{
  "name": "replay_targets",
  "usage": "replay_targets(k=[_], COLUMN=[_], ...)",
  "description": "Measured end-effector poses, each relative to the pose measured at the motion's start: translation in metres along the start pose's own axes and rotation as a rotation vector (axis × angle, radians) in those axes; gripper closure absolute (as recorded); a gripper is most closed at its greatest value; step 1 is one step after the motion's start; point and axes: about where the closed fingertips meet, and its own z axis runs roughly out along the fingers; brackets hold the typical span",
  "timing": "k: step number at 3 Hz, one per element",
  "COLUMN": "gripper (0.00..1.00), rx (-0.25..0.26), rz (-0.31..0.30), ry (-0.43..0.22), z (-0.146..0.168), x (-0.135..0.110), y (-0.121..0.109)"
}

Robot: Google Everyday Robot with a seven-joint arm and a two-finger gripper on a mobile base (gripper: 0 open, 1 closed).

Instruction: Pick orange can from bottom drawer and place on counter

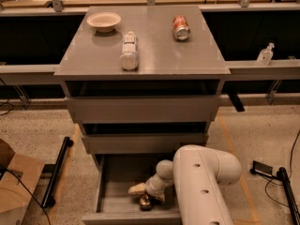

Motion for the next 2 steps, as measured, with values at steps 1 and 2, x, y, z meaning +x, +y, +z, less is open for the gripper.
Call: replay_targets(k=[1, 2], gripper=[0.18, 0.49], rx=[0.0, 0.0], rz=[0.0, 0.0], ry=[0.0, 0.0], z=[-0.0045, -0.0068], x=[0.0012, 0.0016], y=[0.0028, 0.0046])
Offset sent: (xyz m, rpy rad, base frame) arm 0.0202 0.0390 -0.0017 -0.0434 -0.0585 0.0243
